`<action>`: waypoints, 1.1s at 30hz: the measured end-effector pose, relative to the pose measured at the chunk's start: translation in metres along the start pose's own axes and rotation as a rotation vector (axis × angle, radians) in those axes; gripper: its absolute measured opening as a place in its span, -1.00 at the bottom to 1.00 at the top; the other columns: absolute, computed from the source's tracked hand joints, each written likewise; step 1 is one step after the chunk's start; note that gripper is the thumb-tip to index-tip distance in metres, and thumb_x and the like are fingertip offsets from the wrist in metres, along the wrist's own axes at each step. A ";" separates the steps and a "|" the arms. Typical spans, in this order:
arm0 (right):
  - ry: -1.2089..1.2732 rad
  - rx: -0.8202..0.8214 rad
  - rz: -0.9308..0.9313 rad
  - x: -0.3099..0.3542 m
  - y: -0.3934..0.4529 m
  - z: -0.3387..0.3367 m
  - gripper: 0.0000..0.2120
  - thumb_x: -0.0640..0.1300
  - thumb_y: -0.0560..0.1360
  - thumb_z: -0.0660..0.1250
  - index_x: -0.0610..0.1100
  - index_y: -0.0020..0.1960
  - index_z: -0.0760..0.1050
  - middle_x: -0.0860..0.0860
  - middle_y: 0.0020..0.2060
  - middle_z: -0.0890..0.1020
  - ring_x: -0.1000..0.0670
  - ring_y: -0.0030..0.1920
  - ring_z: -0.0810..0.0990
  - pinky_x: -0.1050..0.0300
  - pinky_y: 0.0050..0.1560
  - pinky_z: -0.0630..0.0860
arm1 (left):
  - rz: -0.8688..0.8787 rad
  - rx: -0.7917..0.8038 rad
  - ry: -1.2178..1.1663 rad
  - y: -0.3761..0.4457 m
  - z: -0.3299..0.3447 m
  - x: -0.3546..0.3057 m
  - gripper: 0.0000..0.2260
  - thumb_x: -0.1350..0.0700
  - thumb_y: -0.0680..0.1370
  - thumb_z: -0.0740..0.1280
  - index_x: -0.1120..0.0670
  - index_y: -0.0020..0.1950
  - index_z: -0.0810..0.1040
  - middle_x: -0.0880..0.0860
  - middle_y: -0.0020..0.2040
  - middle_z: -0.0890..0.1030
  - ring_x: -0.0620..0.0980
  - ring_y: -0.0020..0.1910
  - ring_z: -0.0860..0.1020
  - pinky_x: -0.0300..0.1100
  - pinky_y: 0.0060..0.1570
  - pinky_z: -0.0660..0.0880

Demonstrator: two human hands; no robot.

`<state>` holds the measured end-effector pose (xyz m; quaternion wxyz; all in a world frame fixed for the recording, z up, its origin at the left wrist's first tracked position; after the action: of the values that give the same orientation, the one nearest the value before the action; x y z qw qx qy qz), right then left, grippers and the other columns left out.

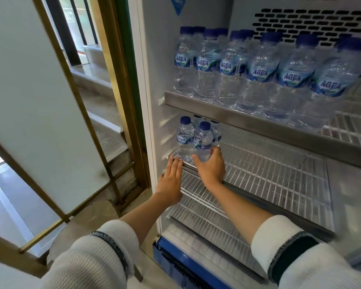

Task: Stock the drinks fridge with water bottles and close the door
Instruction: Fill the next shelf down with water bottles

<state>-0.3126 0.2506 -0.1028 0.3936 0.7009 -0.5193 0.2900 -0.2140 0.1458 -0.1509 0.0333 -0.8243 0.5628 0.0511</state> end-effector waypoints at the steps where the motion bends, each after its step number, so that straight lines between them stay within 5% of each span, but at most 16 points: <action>1: -0.001 0.015 0.000 0.000 0.001 -0.001 -0.46 0.07 0.36 0.51 -0.12 0.22 0.42 -0.05 0.13 0.59 -0.07 0.08 0.59 0.11 -0.06 0.48 | 0.000 0.000 -0.003 0.000 0.001 0.000 -0.05 0.10 0.48 0.36 0.12 0.53 -0.35 0.06 0.55 -0.34 0.08 0.50 -0.40 0.13 0.49 0.11; 11: 0.063 0.004 -0.007 0.001 0.002 0.003 -0.36 0.11 0.29 0.54 -0.14 0.24 0.41 -0.05 0.17 0.50 -0.07 0.14 0.53 -0.05 0.04 0.56 | -0.009 -0.021 -0.007 -0.001 0.004 -0.001 -0.04 0.09 0.48 0.36 0.12 0.53 -0.37 0.06 0.54 -0.37 0.07 0.49 -0.42 0.10 0.50 0.09; 29: -0.017 0.048 -0.116 -0.003 0.010 -0.011 -0.46 0.11 0.34 0.50 -0.09 0.21 0.44 -0.03 0.09 0.54 -0.03 0.02 0.57 0.08 -0.05 0.52 | -0.005 0.023 0.004 -0.004 -0.001 -0.002 0.03 0.02 0.47 0.40 0.12 0.48 -0.44 0.07 0.53 -0.41 0.09 0.47 -0.43 0.10 0.49 0.13; 33: -0.022 0.065 -0.133 -0.003 0.011 -0.012 -0.45 0.11 0.35 0.50 -0.09 0.22 0.43 -0.03 0.11 0.56 -0.03 0.05 0.57 0.05 0.00 0.54 | 0.007 0.039 0.023 -0.005 -0.004 -0.003 0.00 -0.05 0.50 0.38 0.12 0.52 -0.41 0.06 0.52 -0.41 0.08 0.47 -0.43 0.21 0.50 -0.02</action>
<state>-0.3241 0.2607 -0.0956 0.3834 0.7496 -0.4660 0.2721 -0.2103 0.1498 -0.1465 0.0428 -0.8221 0.5669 0.0309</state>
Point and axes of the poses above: each hand's wrist, its own y-axis towards the middle knuckle, its own z-axis out of the palm, x = y × z, the point moved 2 cm from there along y, towards the middle knuckle
